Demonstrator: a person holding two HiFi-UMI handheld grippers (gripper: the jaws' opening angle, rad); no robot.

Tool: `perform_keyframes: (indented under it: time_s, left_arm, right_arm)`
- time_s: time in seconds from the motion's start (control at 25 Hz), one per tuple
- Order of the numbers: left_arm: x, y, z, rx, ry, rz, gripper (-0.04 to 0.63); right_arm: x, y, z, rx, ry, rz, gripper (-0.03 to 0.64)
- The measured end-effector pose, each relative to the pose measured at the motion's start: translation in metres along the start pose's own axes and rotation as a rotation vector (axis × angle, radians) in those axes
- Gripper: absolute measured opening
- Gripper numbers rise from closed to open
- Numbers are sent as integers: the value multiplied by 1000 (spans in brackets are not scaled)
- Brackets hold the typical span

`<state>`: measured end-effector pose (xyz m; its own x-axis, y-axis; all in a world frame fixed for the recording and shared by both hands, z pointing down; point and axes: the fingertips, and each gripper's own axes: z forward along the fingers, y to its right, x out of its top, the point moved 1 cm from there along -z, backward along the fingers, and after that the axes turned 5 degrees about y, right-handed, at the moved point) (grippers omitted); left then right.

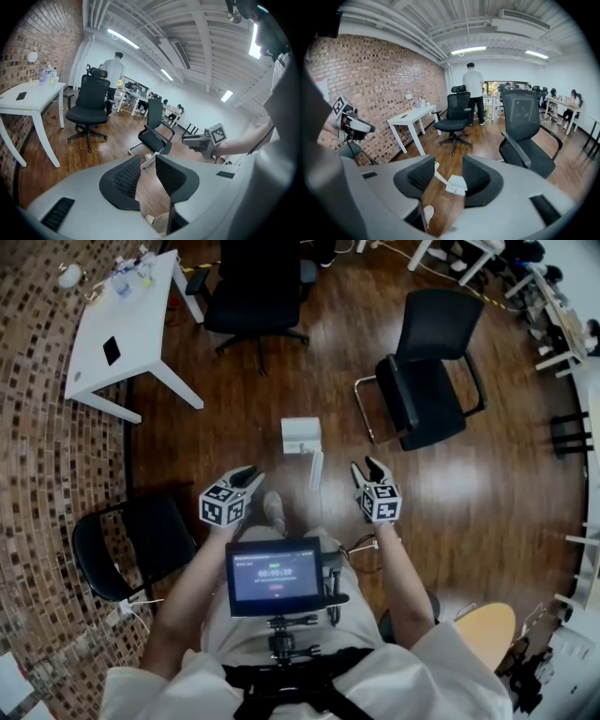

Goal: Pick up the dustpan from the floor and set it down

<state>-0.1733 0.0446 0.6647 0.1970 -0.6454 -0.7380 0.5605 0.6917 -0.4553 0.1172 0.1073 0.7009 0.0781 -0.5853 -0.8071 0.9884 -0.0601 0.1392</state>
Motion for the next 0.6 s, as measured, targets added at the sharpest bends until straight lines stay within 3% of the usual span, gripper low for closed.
perform_keyframes:
  time_s: [0.36,0.6]
  left_arm:
    - [3,67,-23,63,143,-71,95]
    - [-17,132,-39,78,195,-101,95]
  right_arm:
    - [51,-8,-110,95,197,25,205]
    - [49,-2,-178,146,255,40,199]
